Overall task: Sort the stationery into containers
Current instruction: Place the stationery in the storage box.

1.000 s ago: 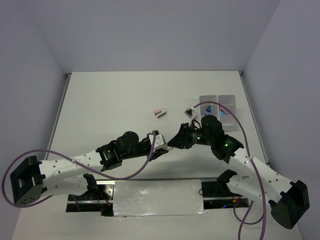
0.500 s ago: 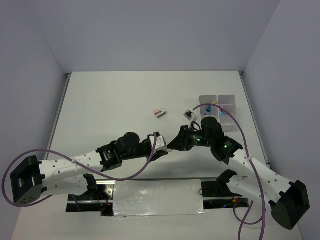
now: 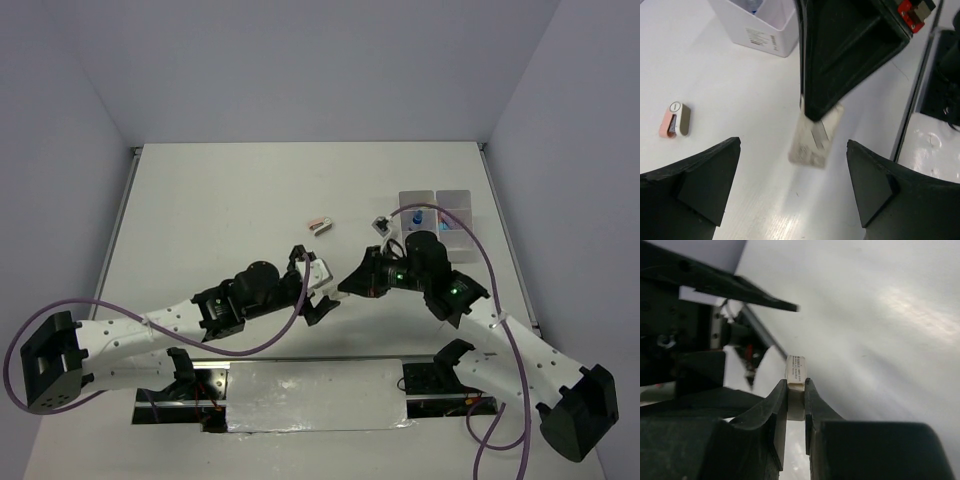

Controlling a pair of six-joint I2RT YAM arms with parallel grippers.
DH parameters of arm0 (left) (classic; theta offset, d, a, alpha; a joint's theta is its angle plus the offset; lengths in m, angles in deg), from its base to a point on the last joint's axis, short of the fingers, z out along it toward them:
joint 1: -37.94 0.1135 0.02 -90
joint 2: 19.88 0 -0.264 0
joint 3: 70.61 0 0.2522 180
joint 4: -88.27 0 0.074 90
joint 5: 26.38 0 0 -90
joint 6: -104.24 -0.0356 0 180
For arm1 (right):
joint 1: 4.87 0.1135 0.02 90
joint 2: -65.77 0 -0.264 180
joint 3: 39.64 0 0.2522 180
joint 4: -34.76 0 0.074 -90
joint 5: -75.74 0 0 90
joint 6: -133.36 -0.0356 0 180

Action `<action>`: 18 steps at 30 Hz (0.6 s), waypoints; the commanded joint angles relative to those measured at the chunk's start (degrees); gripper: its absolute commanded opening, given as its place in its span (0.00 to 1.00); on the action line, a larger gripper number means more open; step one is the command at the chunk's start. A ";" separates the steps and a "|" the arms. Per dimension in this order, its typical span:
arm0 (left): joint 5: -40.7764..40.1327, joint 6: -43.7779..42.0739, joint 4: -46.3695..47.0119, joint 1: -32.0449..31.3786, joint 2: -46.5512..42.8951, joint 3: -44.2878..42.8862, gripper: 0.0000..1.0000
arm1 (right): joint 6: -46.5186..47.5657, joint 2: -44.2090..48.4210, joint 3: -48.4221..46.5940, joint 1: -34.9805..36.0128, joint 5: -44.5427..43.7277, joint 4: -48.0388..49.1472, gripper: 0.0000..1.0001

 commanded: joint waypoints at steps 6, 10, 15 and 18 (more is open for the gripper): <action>-13.57 8.31 -5.48 0.13 -5.23 -3.08 0.99 | 16.96 -2.55 -12.09 -11.56 -37.07 -15.21 0.00; -14.45 12.00 -9.51 0.13 -8.22 -1.77 0.99 | 20.21 -8.98 -15.42 -18.24 -46.95 -16.19 0.00; -18.13 16.39 -13.74 0.04 -10.42 -0.71 0.99 | 20.30 -16.18 -18.33 -20.55 -51.17 -15.31 0.00; -20.94 19.03 -15.77 0.13 -11.30 -0.45 0.99 | 20.74 -19.26 -20.44 -21.25 -52.40 -16.27 0.00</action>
